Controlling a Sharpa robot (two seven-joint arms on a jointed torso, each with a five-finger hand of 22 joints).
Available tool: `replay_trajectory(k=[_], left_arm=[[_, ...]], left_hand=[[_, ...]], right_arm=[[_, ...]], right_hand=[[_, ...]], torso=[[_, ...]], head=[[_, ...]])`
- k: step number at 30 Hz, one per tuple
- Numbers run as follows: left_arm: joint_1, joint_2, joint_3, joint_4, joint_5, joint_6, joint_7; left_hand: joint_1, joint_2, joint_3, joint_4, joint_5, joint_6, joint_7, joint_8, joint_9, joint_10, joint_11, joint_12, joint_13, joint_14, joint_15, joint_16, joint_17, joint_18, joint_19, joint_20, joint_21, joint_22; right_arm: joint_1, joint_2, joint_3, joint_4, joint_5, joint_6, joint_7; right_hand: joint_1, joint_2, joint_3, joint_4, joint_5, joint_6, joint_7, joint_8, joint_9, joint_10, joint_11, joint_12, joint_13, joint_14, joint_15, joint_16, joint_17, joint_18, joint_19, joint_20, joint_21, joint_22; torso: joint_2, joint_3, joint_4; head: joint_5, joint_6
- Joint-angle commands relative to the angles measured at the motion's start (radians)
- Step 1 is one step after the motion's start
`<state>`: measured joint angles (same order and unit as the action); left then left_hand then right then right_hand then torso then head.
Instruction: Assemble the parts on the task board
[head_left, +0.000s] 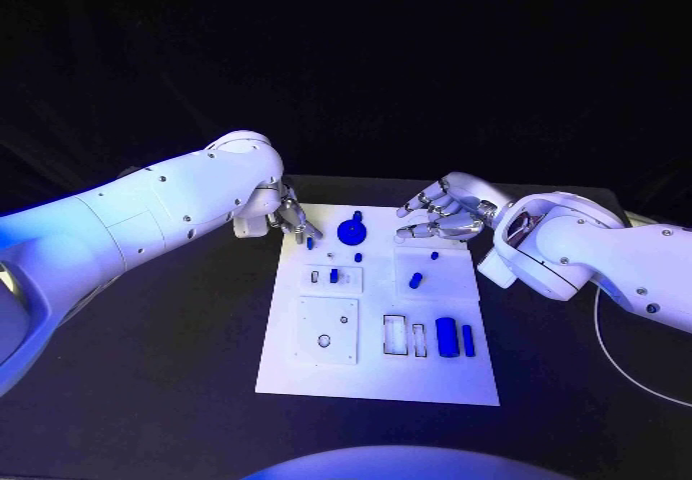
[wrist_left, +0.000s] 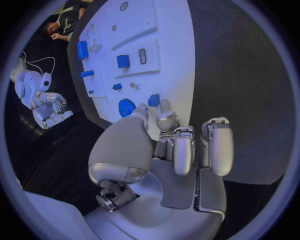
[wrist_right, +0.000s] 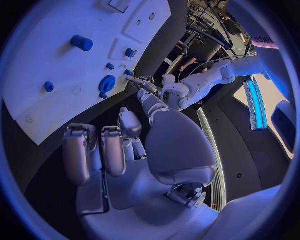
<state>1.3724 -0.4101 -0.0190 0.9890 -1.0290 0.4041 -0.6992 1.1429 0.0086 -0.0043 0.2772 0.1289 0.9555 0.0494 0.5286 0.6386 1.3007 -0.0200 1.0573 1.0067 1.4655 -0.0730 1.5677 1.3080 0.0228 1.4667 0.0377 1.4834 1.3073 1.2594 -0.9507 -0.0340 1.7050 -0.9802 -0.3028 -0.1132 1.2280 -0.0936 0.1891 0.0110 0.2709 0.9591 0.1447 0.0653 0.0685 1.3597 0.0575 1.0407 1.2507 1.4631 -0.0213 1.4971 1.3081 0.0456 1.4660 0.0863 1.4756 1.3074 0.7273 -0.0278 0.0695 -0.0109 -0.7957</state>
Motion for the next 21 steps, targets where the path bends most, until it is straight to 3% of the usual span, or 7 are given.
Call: replay_trajectory(k=[1, 21], left_arm=[[0.0, 0.004, 0.0, -0.001, -0.003, 0.019, 0.001], [0.0, 0.006, -0.002, 0.0, 0.001, 0.031, 0.006]], left_hand=[[0.013, 0.003, -0.005, -0.004, -0.001, -0.003, -0.001, 0.006, 0.002, 0.006, -0.002, 0.004, -0.001, 0.105, -0.007, 0.003, 0.263, 0.001, 0.064, -0.008, 0.004, 0.186], [0.034, 0.009, -0.006, -0.012, -0.001, -0.006, -0.001, 0.011, 0.01, 0.007, -0.002, 0.007, -0.001, 0.105, -0.007, 0.003, 0.263, 0.001, 0.064, -0.008, 0.004, 0.187]], right_arm=[[-0.001, 0.002, 0.0, 0.0, -0.002, 0.014, 0.009], [-0.002, 0.004, 0.0, -0.001, -0.002, 0.016, 0.009]], right_hand=[[0.002, 0.01, -0.006, 0.002, 0.004, 0.005, 0.002, 0.002, 0.001, -0.007, -0.001, -0.003, 0.0, 0.076, 0.002, -0.006, 0.118, -0.001, 0.004, 0.0, -0.004, 0.058], [0.002, 0.01, -0.006, 0.002, 0.004, 0.005, 0.002, 0.002, 0.001, -0.007, -0.001, -0.003, 0.0, 0.076, 0.002, -0.006, 0.118, -0.001, 0.004, 0.0, -0.004, 0.058]], torso=[[0.0, -0.0001, -0.0003], [0.0, 0.0002, -0.0003]], head=[[0.001, -0.001], [-0.001, -0.005]])
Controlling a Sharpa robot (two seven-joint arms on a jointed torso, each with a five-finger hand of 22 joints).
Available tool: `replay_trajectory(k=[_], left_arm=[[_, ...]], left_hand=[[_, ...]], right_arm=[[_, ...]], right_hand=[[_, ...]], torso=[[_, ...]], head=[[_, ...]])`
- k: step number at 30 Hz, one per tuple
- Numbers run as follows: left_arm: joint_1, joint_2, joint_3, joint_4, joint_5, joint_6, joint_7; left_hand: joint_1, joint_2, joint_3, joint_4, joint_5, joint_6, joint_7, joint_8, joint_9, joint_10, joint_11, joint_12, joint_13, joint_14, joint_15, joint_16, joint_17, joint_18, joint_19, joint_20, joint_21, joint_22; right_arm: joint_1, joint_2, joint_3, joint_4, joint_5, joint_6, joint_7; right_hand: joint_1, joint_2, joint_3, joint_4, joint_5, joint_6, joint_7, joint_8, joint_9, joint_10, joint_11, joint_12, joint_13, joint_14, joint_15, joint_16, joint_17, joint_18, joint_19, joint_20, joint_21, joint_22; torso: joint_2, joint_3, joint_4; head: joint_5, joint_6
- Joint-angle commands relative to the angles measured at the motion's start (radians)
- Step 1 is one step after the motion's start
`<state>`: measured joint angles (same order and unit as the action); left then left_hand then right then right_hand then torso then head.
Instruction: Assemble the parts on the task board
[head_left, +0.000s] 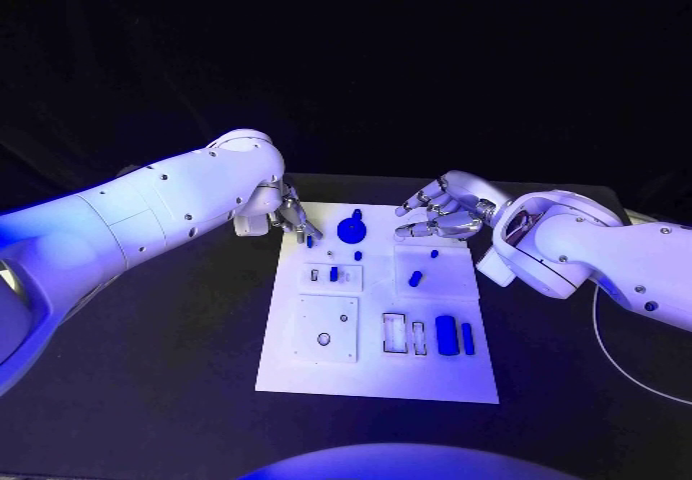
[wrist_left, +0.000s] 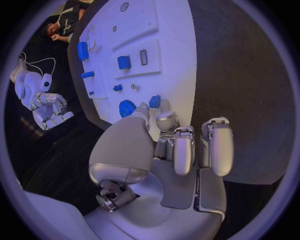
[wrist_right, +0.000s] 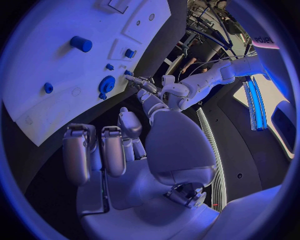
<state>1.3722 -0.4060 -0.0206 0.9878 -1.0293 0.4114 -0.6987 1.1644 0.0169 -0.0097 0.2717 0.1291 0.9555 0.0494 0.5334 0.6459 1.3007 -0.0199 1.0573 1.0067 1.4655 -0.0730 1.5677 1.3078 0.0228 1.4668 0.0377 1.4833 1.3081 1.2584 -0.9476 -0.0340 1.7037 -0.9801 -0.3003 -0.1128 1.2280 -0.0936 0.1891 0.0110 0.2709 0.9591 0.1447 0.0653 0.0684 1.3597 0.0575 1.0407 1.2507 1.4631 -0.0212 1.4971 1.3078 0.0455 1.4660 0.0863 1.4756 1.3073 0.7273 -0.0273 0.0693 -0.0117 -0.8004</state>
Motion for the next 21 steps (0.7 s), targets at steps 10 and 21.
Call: replay_trajectory(k=[10, 21], left_arm=[[0.0, 0.002, -0.001, 0.0, 0.009, 0.017, 0.011], [0.0, 0.001, -0.001, -0.001, 0.039, 0.029, 0.038]], left_hand=[[0.117, 0.057, 0.055, -0.065, -0.002, -0.022, -0.009, 0.01, 0.014, 0.004, -0.009, 0.005, -0.009, 0.105, -0.012, 0.003, 0.263, 0.003, 0.061, -0.012, -0.003, 0.182], [0.215, 0.032, 0.313, -0.179, 0.003, -0.053, 0.004, -0.008, 0.017, -0.009, -0.002, -0.022, -0.039, 0.105, -0.004, 0.003, 0.263, 0.003, 0.06, -0.011, -0.007, 0.181]], right_arm=[[-0.001, 0.002, 0.0, 0.0, -0.002, 0.014, 0.008], [-0.001, 0.003, 0.0, -0.001, -0.002, 0.015, 0.008]], right_hand=[[0.002, 0.01, -0.006, 0.002, 0.004, 0.005, 0.002, 0.002, 0.001, -0.007, -0.001, -0.003, 0.0, 0.076, 0.002, -0.006, 0.118, -0.001, 0.004, 0.0, -0.004, 0.059], [0.003, 0.013, -0.007, 0.003, 0.006, 0.005, 0.002, 0.002, 0.001, -0.006, -0.001, 0.0, 0.001, 0.076, 0.002, -0.006, 0.118, -0.001, 0.005, 0.0, -0.004, 0.059]], torso=[[0.0, -0.0008, 0.0005], [0.0, -0.0003, 0.0007]], head=[[0.0, -0.004], [0.002, -0.008]])
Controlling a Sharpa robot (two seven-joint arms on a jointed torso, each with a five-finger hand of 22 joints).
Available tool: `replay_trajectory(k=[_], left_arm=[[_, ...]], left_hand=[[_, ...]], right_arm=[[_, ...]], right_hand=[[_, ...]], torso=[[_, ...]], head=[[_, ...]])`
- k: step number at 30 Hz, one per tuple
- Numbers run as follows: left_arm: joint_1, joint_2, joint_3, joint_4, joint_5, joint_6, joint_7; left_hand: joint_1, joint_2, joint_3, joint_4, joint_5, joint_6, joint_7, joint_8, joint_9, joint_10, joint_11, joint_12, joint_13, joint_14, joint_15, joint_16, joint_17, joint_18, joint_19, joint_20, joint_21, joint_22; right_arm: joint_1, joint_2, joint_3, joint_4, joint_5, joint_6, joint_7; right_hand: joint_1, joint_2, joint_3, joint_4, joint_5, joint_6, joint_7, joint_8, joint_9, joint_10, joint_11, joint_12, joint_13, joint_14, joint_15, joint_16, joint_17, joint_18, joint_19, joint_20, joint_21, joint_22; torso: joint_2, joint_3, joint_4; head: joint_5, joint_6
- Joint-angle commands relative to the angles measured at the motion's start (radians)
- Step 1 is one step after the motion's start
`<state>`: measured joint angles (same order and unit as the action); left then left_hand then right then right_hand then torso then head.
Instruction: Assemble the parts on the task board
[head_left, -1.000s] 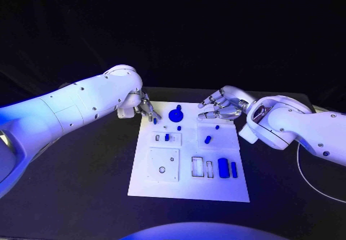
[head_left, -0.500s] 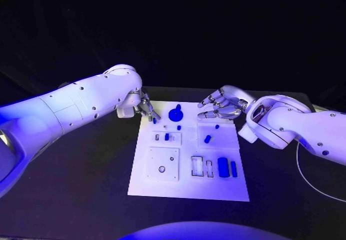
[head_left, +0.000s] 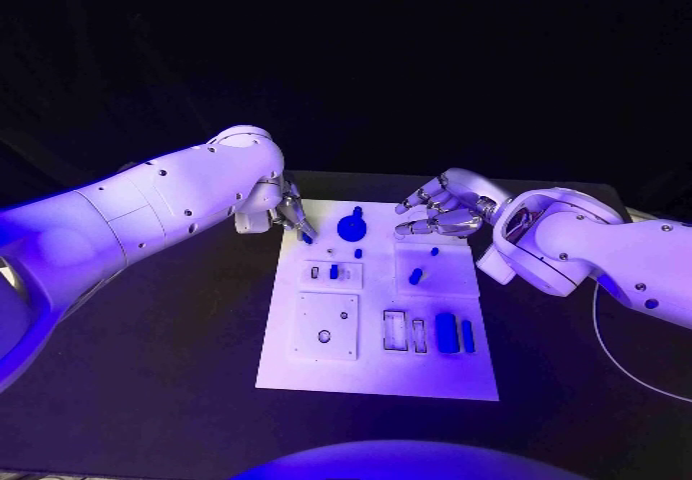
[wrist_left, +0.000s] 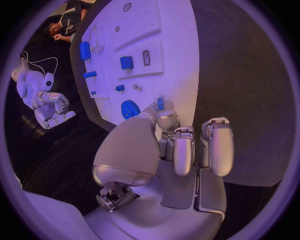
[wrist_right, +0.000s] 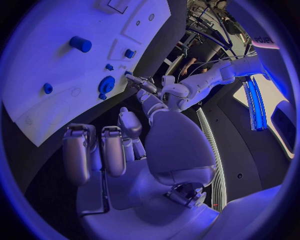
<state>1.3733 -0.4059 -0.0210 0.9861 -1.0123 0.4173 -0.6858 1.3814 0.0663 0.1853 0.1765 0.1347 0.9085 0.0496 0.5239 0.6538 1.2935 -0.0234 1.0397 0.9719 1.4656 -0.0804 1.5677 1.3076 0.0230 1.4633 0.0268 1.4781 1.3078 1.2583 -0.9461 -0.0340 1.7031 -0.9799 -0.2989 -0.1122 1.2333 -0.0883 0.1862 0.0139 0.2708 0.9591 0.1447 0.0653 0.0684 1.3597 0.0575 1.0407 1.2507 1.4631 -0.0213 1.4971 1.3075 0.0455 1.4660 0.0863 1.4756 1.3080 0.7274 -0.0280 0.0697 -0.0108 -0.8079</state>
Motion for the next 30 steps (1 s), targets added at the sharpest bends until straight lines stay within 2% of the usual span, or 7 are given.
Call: replay_trajectory(k=[1, 2, 3, 10, 15, 22, 30], left_arm=[[-0.001, 0.0, -0.001, 0.001, 0.023, 0.023, 0.027], [-0.001, -0.001, -0.001, 0.002, 0.024, 0.022, 0.028], [-0.001, -0.002, -0.001, 0.004, 0.024, 0.02, 0.03], [-0.001, -0.029, -0.001, 0.037, 0.032, -0.009, 0.034], [-0.001, -0.073, -0.001, 0.107, 0.027, -0.055, 0.044], [-0.001, -0.148, -0.002, 0.244, -0.005, -0.125, 0.072], [-0.023, -0.218, -0.006, 0.359, -0.041, -0.2, 0.11]], left_hand=[[-0.006, -0.023, 0.135, -0.087, -0.005, -0.006, 0.004, 0.002, 0.01, -0.001, 0.002, -0.005, -0.006, 0.105, 0.003, 0.003, 0.263, 0.003, 0.064, 0.0, -0.001, 0.182], [-0.035, -0.043, 0.2, -0.091, -0.008, -0.005, 0.004, 0.006, 0.016, 0.002, 0.003, -0.005, -0.011, 0.105, 0.009, 0.003, 0.263, 0.003, 0.064, 0.001, -0.002, 0.183], [-0.046, -0.056, 0.227, -0.097, -0.01, -0.005, 0.005, 0.008, 0.02, 0.003, 0.004, -0.005, -0.014, 0.105, 0.008, 0.003, 0.263, 0.003, 0.064, 0.002, -0.002, 0.184], [-0.068, -0.074, 0.271, -0.108, -0.021, -0.005, 0.005, 0.013, 0.027, 0.006, 0.005, -0.003, -0.015, 0.105, 0.006, 0.003, 0.263, 0.003, 0.064, 0.003, -0.003, 0.184], [-0.074, -0.079, 0.281, -0.111, -0.022, -0.003, 0.005, 0.016, 0.03, 0.007, 0.004, -0.002, -0.016, 0.105, 0.005, 0.003, 0.263, 0.003, 0.064, 0.002, -0.003, 0.184], [-0.082, -0.096, 0.3, -0.12, -0.021, 0.0, 0.002, 0.021, 0.035, 0.011, 0.002, 0.0, -0.018, 0.105, 0.004, 0.003, 0.263, 0.003, 0.065, 0.001, -0.003, 0.185], [-0.086, -0.11, 0.314, -0.127, -0.021, 0.005, -0.001, 0.024, 0.037, 0.017, 0.0, 0.002, -0.018, 0.105, 0.003, 0.003, 0.263, 0.002, 0.067, 0.0, 0.002, 0.189]], right_arm=[[-0.001, 0.001, 0.0, 0.0, -0.003, 0.014, 0.008], [-0.001, 0.001, 0.0, 0.0, -0.004, 0.014, 0.008], [-0.001, 0.001, 0.0, 0.0, -0.004, 0.014, 0.008], [-0.001, 0.002, 0.0, 0.0, -0.002, 0.015, 0.008], [-0.001, 0.001, 0.0, -0.001, 0.001, 0.014, 0.009], [-0.001, 0.0, 0.0, -0.003, 0.004, 0.014, 0.01], [-0.002, -0.004, 0.0, -0.003, 0.006, 0.013, 0.011]], right_hand=[[-0.002, 0.008, -0.004, 0.0, 0.006, 0.005, 0.002, 0.002, 0.001, -0.006, -0.001, 0.0, 0.001, 0.076, 0.002, -0.006, 0.118, -0.001, 0.005, 0.0, -0.004, 0.058], [-0.002, 0.008, -0.004, 0.0, 0.006, 0.005, 0.002, 0.002, 0.001, -0.006, -0.001, 0.0, 0.001, 0.076, 0.002, -0.006, 0.118, -0.001, 0.005, 0.0, -0.004, 0.058], [-0.002, 0.008, -0.004, 0.0, 0.006, 0.005, 0.002, 0.002, 0.001, -0.006, -0.001, 0.0, 0.001, 0.076, 0.002, -0.006, 0.118, -0.001, 0.005, 0.0, -0.004, 0.058], [-0.002, 0.008, -0.004, 0.001, 0.006, 0.005, 0.002, 0.002, 0.001, -0.006, -0.001, 0.0, 0.002, 0.076, 0.002, -0.006, 0.118, -0.001, 0.005, 0.0, -0.004, 0.058], [-0.002, 0.008, -0.004, 0.001, 0.006, 0.005, 0.002, 0.002, 0.001, -0.006, -0.001, 0.0, 0.002, 0.076, 0.002, -0.006, 0.118, -0.001, 0.005, 0.0, -0.004, 0.058], [-0.003, 0.008, -0.005, 0.002, 0.006, 0.005, 0.002, 0.002, 0.001, -0.006, -0.001, -0.001, 0.001, 0.076, 0.002, -0.007, 0.117, -0.001, 0.004, 0.0, -0.004, 0.058], [-0.003, 0.008, -0.005, 0.002, 0.006, 0.005, 0.002, 0.002, 0.001, -0.006, -0.001, -0.001, 0.001, 0.076, 0.002, -0.007, 0.117, -0.001, 0.004, 0.0, -0.004, 0.058]], torso=[[-0.001, 0.0005, 0.0003], [-0.001, 0.0005, 0.0003], [-0.001, 0.0005, 0.0003], [-0.001, 0.0011, 0.0002], [-0.001, 0.0014, 0.0013], [-0.001, 0.0004, 0.0022], [-0.002, -0.0005, 0.0023]], head=[[0.001, -0.001], [0.001, -0.001], [0.001, -0.001], [0.003, 0.0], [0.002, 0.0], [0.003, 0.0], [0.008, 0.001]])
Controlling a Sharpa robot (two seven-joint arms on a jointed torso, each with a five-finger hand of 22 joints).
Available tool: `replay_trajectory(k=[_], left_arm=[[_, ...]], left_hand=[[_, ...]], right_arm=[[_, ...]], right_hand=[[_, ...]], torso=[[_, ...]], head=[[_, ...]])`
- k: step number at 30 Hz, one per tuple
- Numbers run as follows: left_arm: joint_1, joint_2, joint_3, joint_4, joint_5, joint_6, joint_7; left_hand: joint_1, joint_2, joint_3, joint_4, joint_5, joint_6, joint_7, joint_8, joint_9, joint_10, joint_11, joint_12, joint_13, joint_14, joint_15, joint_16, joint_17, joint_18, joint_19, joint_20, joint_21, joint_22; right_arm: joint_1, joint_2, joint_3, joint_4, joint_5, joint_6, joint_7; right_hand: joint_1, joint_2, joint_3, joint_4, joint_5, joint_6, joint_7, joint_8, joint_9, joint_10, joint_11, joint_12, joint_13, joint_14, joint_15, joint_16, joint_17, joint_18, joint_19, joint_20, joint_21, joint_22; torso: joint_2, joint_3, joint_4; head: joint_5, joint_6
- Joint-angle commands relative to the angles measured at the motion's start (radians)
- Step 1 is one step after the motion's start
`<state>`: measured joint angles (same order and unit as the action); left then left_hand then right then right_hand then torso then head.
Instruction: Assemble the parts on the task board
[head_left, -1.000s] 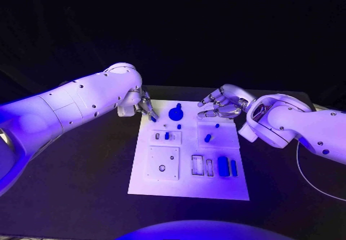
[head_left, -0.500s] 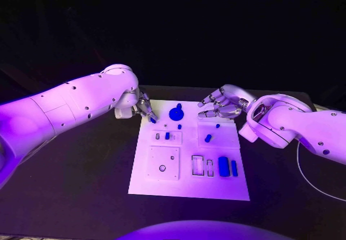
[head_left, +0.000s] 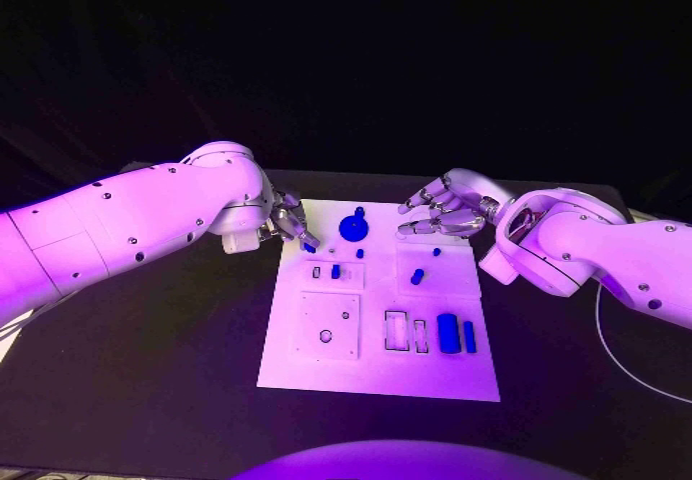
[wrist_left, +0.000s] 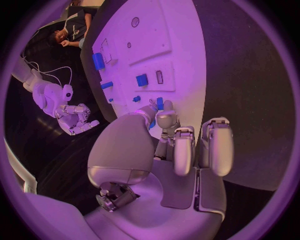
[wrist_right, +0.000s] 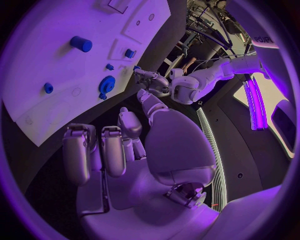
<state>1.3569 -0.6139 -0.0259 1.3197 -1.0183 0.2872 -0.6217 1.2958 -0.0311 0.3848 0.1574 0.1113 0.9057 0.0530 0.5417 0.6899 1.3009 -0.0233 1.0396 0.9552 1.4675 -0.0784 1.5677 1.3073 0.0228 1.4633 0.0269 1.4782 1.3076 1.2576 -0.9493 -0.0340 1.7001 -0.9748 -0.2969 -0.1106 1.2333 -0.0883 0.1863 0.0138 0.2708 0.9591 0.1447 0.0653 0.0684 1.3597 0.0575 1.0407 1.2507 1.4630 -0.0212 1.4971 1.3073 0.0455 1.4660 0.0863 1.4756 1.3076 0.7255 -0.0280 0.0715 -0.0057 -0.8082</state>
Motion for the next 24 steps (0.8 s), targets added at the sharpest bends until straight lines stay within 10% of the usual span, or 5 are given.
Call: replay_trajectory(k=[1, 24], left_arm=[[-0.01, -0.016, -0.002, 0.035, -0.042, -0.076, 0.051], [-0.046, -0.035, -0.015, 0.083, -0.082, 0.007, 0.061]], left_hand=[[-0.001, -0.014, 0.116, -0.109, 0.002, 0.008, -0.004, 0.007, 0.001, 0.01, -0.001, 0.003, -0.001, 0.103, 0.001, 0.003, 0.263, 0.002, 0.068, 0.0, 0.003, 0.191], [-0.003, -0.024, 0.127, -0.114, 0.003, 0.012, -0.006, 0.008, 0.002, 0.015, -0.002, 0.005, 0.0, 0.103, -0.001, 0.003, 0.263, 0.001, 0.069, -0.001, 0.006, 0.193]], right_arm=[[-0.001, -0.001, 0.0, 0.0, 0.001, 0.011, 0.01], [-0.005, -0.001, 0.0, -0.001, 0.002, 0.011, 0.013]], right_hand=[[-0.003, 0.008, -0.005, 0.002, 0.006, 0.005, 0.002, 0.002, 0.001, -0.006, -0.001, -0.001, 0.001, 0.076, 0.002, -0.007, 0.117, -0.001, 0.004, 0.0, -0.004, 0.058], [-0.003, 0.008, -0.005, 0.002, 0.006, 0.005, 0.002, 0.002, 0.001, -0.006, -0.001, -0.001, 0.001, 0.076, 0.002, -0.007, 0.117, -0.001, 0.004, 0.0, -0.004, 0.058]], torso=[[0.0, -0.0007, 0.0005], [0.003, 0.0005, -0.0029]], head=[[0.003, 0.001], [0.009, -0.003]])
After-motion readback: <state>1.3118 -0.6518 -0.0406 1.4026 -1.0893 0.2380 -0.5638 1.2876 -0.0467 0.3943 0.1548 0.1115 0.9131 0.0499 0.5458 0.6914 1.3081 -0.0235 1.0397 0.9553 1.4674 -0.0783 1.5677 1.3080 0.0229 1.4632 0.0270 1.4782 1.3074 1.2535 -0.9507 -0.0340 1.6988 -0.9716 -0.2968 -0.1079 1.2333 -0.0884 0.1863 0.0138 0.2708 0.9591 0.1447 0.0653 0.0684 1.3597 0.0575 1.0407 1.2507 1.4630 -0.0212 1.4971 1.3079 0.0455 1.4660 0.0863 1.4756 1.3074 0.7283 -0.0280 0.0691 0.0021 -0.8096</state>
